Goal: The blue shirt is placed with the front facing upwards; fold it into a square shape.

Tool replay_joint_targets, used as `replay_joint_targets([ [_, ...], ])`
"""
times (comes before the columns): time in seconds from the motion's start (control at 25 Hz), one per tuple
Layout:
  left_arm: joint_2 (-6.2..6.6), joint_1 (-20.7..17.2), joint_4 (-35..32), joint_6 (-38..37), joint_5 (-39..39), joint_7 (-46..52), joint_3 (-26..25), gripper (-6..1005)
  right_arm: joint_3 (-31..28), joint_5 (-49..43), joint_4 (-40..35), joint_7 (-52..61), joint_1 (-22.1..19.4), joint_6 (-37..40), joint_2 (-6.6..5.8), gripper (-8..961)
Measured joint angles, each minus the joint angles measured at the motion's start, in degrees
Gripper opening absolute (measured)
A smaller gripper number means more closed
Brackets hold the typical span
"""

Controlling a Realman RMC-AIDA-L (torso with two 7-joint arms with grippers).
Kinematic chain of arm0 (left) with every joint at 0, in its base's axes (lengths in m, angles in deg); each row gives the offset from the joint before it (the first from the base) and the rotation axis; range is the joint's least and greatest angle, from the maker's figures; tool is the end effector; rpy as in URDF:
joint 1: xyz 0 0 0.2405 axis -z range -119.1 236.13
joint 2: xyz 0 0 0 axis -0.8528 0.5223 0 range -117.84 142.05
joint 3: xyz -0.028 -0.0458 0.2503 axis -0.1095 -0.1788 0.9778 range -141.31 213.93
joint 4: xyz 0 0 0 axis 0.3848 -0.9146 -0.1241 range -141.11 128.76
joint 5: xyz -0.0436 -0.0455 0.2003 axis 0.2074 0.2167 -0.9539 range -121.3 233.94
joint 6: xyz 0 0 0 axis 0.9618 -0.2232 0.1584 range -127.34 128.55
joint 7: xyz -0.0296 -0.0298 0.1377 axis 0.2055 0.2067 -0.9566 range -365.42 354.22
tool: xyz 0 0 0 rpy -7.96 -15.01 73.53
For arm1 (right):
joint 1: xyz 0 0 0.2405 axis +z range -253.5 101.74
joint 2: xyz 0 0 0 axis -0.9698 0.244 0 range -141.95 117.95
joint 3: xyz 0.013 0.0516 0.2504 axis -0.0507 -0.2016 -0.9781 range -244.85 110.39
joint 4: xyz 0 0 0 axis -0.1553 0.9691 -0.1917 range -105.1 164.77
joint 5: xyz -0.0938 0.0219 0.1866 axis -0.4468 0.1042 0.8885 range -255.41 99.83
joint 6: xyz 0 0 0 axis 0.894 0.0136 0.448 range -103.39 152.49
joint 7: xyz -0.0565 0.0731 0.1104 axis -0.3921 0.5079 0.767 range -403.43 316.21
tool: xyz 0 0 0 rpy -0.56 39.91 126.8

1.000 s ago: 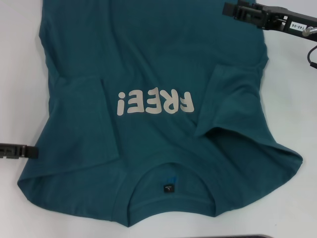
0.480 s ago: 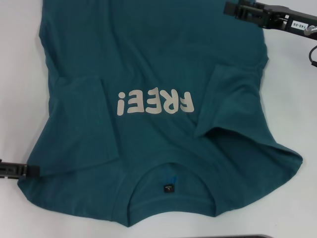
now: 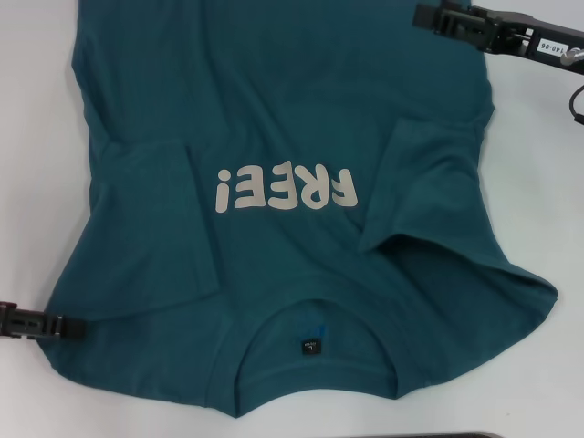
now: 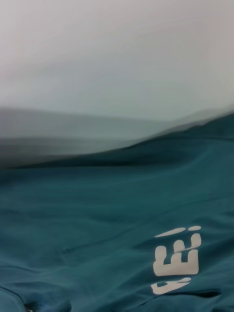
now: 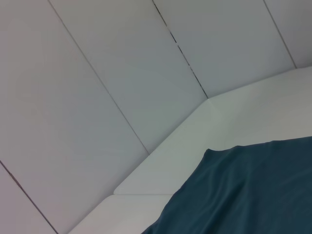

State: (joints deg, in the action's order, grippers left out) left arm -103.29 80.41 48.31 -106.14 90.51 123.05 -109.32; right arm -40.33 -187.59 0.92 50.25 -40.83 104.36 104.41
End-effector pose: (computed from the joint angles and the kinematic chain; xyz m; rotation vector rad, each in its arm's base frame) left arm -0.3416 0.2493 0.0623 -2.4021 -1.9083 -0.0276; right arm 0.2703 0.3744 0.0279 -2.3108 1.0928 0.9572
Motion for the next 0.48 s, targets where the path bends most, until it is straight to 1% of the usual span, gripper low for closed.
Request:
replay_joint_targets([
  [0.2,-0.19,0.7,0.0,-0.4,-0.1,-0.1,0.0,840,0.0,0.1,0.0,0.0,-0.1,0.0,0.03,728],
  [0.48,-0.12,1.8,0.3,-0.7,-0.2,0.0,0.0,832,0.0,0.1,0.0,0.0,-0.2,0.0,0.03,727],
])
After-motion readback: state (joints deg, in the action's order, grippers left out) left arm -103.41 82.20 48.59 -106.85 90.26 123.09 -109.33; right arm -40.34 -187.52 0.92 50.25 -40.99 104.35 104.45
